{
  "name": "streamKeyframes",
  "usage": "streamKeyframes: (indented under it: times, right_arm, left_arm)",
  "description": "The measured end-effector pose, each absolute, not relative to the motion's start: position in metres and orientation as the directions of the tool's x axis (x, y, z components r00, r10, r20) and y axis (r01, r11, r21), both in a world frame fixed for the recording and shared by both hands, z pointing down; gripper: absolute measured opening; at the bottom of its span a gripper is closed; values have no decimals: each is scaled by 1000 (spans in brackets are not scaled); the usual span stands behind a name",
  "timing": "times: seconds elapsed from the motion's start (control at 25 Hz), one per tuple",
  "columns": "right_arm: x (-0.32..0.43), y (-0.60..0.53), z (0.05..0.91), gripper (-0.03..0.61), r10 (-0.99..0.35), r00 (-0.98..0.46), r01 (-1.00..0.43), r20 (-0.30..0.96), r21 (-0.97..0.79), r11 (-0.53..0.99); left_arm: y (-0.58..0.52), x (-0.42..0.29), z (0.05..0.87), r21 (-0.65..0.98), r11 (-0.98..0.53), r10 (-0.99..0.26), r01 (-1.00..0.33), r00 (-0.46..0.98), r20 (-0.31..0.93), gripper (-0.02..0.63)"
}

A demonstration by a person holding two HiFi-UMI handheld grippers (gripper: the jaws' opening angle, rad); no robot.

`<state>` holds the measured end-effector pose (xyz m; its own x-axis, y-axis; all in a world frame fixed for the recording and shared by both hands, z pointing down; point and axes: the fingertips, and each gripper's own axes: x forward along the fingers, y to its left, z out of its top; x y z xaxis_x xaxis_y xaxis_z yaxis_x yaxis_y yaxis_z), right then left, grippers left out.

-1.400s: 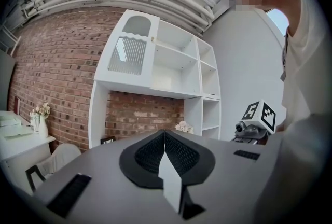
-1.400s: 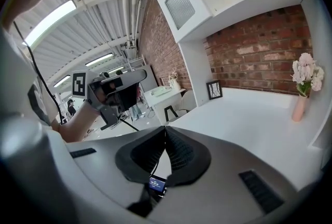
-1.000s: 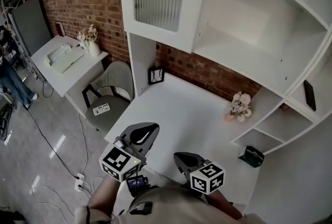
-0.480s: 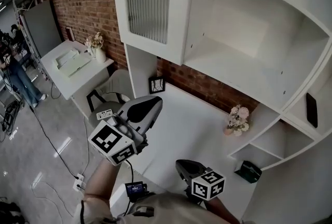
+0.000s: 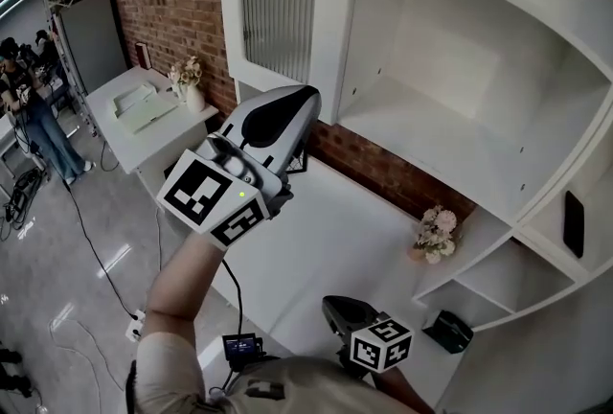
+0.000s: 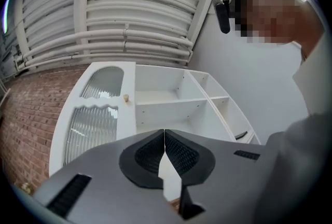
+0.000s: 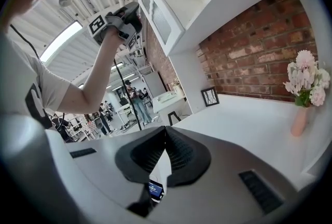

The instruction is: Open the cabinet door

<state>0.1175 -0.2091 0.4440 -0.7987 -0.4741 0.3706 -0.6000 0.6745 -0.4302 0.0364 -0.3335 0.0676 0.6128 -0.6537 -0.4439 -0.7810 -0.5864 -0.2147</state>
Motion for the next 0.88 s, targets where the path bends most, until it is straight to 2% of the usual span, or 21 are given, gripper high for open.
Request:
streamKeyframes:
  times: [0.32,0.76,0.8,0.88]
  right_arm:
    - [114,-206,446,22,-437,-818,-569,374,-419,707]
    - [121,-208,448,23,-466,-801,-596,377,-424,681]
    - [123,-208,448,23,-471,-797,-601,378,-423,678]
    - [126,-209,448,22,-479,-791,-610,382,-421,672]
  left_arm:
    - [-378,28,21,-270,-502,-688,-822,569,-450,18]
    - [-429,15,-52,-202,-482,-678,-853,509,-530,25]
    - [-433,19,-58,-198,-501,-667,-843,521,-533,37]
    - [-439,27,-66,-194,-533,-649,-823,545,-531,183]
